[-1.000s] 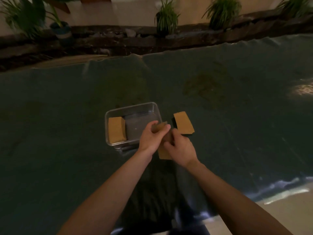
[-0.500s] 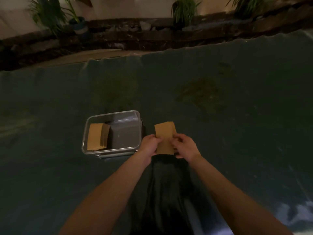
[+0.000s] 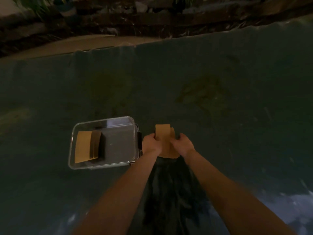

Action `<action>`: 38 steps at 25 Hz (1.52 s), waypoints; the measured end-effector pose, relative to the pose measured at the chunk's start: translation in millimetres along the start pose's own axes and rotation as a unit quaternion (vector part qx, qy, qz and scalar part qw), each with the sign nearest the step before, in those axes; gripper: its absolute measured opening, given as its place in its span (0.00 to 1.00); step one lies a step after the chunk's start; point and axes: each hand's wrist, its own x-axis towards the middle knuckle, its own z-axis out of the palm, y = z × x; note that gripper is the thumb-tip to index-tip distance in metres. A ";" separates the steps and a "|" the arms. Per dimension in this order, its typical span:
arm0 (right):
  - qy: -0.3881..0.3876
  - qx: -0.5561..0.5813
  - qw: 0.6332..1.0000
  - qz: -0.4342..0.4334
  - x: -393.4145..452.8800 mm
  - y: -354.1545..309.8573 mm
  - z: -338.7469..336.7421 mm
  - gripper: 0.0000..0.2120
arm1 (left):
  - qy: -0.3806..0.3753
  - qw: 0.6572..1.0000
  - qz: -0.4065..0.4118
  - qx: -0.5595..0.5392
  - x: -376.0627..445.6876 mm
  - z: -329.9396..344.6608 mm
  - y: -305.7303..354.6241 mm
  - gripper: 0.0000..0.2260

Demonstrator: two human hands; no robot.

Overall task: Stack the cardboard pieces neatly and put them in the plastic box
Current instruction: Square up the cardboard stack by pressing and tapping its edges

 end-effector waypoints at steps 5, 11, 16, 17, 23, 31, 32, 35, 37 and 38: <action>0.013 -0.040 0.998 0.046 14.2 -6.6 13.7 0.36 | -0.022 0.999 0.018 0.037 3.9 11.9 -3.7 0.14; -0.005 0.009 0.997 0.070 18.4 -7.7 9.9 0.37 | -0.096 0.990 -0.058 -0.089 2.5 8.8 -1.9 0.12; -0.029 0.083 0.994 0.066 3.4 1.9 13.2 0.36 | -0.148 0.963 -0.090 -0.205 -10.8 -1.8 -13.5 0.08; -0.039 0.107 0.991 0.067 -1.6 4.2 13.2 0.33 | -0.161 0.955 -0.098 -0.227 -15.6 -2.4 -16.5 0.08; -0.029 0.172 0.985 0.009 -40.4 16.1 22.6 0.26 | -0.113 0.978 0.021 -0.174 -60.5 -0.1 -23.0 0.11; -0.016 0.060 0.990 -0.125 -103.8 43.9 87.7 0.21 | -0.123 0.881 -0.055 -0.454 -121.9 -29.4 -109.4 0.14; 0.000 0.000 0.988 -0.157 -110.4 45.6 96.3 0.22 | -0.138 0.857 -0.057 -0.494 -124.8 -36.4 -123.0 0.13; 0.035 -0.247 0.918 -0.310 -129.2 46.9 134.0 0.25 | -0.141 0.833 -0.054 -0.532 -121.0 -71.0 -167.2 0.11; 0.055 -0.376 0.838 -0.392 -139.0 48.3 171.1 0.24 | -0.091 0.839 -0.024 -0.536 -113.5 -100.0 -202.4 0.18; 0.060 -0.425 0.802 -0.416 -144.1 48.0 195.0 0.23 | -0.062 0.865 0.008 -0.498 -108.0 -116.5 -225.7 0.25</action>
